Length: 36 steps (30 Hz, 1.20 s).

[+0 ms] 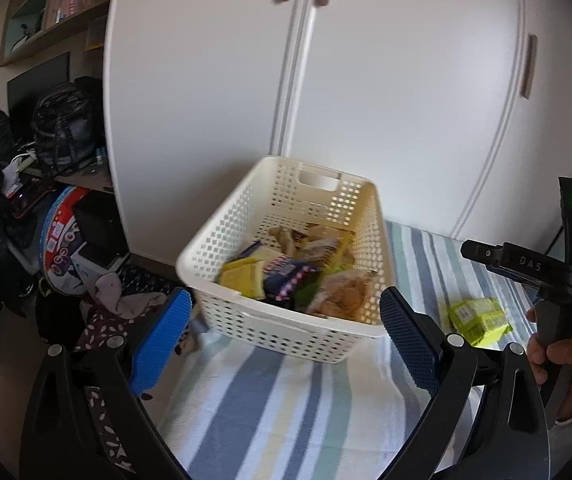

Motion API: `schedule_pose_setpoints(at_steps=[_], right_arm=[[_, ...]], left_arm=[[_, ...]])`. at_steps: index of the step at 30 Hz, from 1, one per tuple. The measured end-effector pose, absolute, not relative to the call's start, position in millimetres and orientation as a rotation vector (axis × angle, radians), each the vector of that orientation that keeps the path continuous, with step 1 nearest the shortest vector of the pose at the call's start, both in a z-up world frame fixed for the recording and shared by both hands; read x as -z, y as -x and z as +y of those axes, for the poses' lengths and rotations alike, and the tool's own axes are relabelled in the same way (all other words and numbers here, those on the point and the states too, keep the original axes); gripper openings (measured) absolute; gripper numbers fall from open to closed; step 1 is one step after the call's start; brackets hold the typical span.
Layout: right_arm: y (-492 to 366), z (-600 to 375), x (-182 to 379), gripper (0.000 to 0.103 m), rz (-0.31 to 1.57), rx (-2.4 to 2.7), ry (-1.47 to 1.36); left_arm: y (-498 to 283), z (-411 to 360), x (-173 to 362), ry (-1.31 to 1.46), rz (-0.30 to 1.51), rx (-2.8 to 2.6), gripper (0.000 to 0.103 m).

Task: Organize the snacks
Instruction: 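Move both tools back to the remaining snacks on the bed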

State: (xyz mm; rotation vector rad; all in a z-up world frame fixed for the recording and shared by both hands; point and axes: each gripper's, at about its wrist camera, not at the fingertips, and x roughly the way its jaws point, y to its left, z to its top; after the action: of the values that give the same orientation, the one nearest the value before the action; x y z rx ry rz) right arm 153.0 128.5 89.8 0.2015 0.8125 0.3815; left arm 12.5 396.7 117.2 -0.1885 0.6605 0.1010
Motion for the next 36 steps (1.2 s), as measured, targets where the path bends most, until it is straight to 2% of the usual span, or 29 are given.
schedule_pose_setpoints(at_steps=[2, 5, 15, 28, 36], right_arm=[[-149, 110, -86, 0.091, 0.817, -0.355, -0.205], [-147, 81, -76, 0.092, 0.854, -0.322, -0.25], [-138, 4, -32, 0.092, 1.052, -0.248, -0.488], [-134, 35, 2, 0.092, 1.249, -0.365, -0.534], [-132, 59, 11, 0.092, 1.269, -0.45, -0.598]], left_arm=[[-12, 389, -117, 0.178, 0.663, -0.083, 0.097], [-13, 377, -116, 0.159, 0.668, -0.06, 0.1], [-21, 335, -111, 0.113, 0.708, 0.03, 0.1], [-27, 296, -101, 0.022, 0.745, 0.112, 0.1], [-36, 282, -85, 0.008, 0.797, 0.139, 0.1]])
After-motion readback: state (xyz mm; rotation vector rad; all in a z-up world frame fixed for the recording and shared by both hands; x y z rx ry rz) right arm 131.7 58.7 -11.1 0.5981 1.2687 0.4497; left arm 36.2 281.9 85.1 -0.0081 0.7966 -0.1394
